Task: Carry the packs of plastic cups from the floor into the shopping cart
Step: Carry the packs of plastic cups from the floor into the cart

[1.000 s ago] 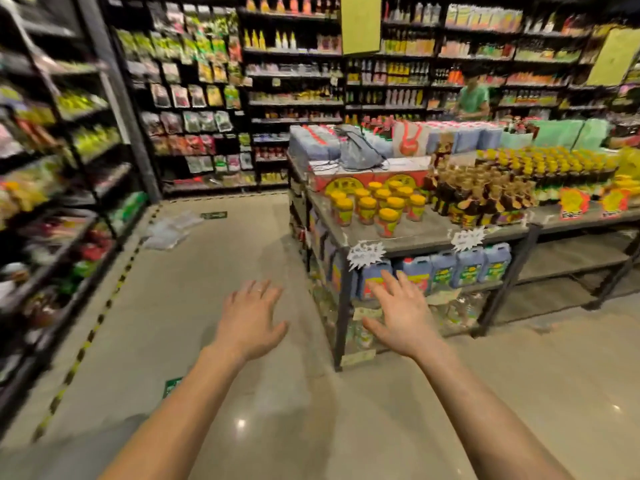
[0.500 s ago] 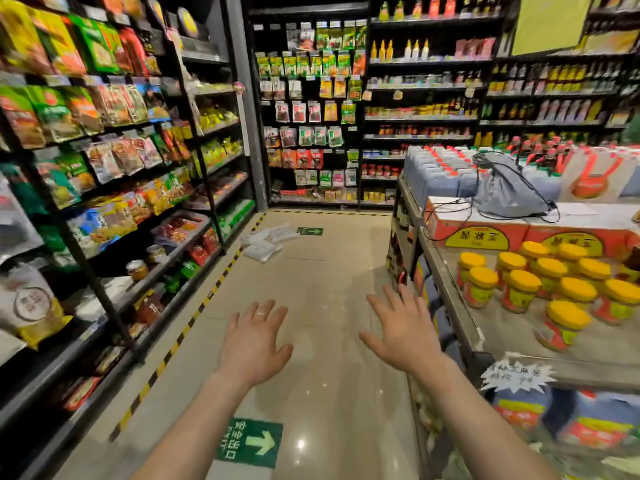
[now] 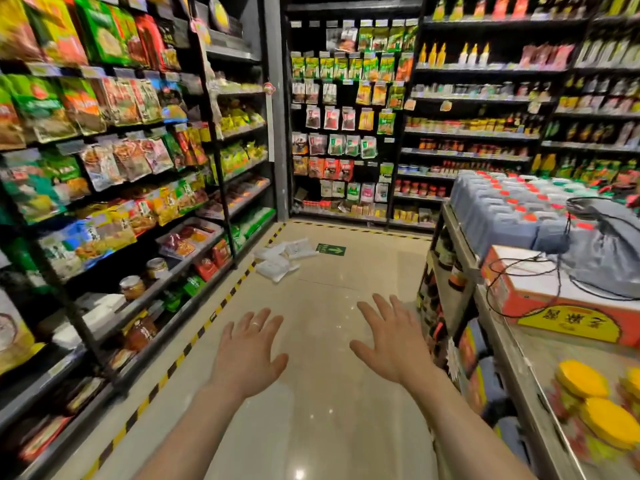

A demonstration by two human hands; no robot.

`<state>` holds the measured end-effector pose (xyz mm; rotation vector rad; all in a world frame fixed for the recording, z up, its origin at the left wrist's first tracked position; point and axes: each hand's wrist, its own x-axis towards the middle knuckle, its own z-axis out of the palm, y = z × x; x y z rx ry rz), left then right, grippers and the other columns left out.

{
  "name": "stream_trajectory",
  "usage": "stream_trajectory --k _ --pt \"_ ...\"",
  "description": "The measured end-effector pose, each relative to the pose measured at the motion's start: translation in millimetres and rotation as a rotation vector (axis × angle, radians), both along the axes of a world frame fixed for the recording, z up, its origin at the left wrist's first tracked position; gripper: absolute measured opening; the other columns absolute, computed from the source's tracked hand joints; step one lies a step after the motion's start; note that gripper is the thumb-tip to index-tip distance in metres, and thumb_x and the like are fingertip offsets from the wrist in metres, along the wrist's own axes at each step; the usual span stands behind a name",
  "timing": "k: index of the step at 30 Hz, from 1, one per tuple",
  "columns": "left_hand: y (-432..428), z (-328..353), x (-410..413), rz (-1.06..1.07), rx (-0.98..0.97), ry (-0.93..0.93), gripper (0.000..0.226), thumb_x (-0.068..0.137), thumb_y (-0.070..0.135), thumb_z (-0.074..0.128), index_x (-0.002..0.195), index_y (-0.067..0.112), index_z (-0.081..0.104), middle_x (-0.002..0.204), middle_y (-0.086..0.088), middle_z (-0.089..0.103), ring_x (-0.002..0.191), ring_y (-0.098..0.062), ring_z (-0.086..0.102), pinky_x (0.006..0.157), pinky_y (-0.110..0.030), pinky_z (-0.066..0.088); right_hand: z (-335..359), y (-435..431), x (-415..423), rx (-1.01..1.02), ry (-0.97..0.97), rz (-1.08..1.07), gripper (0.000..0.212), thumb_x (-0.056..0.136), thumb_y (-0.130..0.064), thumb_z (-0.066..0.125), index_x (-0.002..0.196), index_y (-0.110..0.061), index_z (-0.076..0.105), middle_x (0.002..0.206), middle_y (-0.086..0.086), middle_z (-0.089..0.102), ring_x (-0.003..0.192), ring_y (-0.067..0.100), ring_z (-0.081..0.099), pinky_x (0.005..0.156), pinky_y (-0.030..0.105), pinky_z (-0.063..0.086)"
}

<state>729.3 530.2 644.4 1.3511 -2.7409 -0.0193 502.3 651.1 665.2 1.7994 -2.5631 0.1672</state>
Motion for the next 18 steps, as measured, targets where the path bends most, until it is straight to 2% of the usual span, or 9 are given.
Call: stream_trajectory --k 3,10,14,18 --pt "-78.7 -1.8 -25.7 0.005 -0.013 0.030 0.072 0.090 0.060 0.042 0.153 0.035 0.017 0.162 0.004 0.012 0.148 -0.024 0.013 0.118 -0.046 0.014 -3.1 -77.1 -30.4 0.029 0.034 -0.002 0.074 0.093 -0.064 0.033 0.155 -0.033 0.007 0.164 0.003 0.000 0.150 0.030 -0.003 0.118 0.048 0.006" --pt "-252.1 10.4 -88.9 -0.004 -0.023 0.018 0.072 0.089 0.061 0.040 0.152 0.034 0.019 0.161 0.004 0.016 0.148 -0.022 0.015 0.117 -0.046 0.019 2.6 -255.2 -89.6 0.013 0.011 -0.002 0.073 0.093 -0.062 0.036 0.154 -0.032 0.010 0.164 0.003 0.003 0.150 0.030 0.000 0.119 0.049 0.008" --pt "-325.4 11.1 -128.5 -0.025 -0.029 0.012 0.073 0.087 0.062 0.038 0.151 0.032 0.022 0.160 0.002 0.020 0.146 -0.023 0.019 0.115 -0.045 0.023 -5.1 -330.2 -121.0 0.005 -0.034 -0.011 0.074 0.092 -0.061 0.038 0.154 -0.032 0.012 0.164 0.002 0.005 0.150 0.030 0.000 0.119 0.048 0.008" --pt "-402.9 0.3 -175.5 -0.020 0.007 0.006 0.074 0.088 0.061 0.042 0.152 0.032 0.022 0.161 0.001 0.020 0.147 -0.024 0.018 0.116 -0.046 0.021 -16.5 -405.9 -165.2 0.008 -0.059 -0.010 0.074 0.091 -0.061 0.040 0.154 -0.032 0.013 0.164 0.002 0.006 0.150 0.029 0.000 0.119 0.048 0.009"
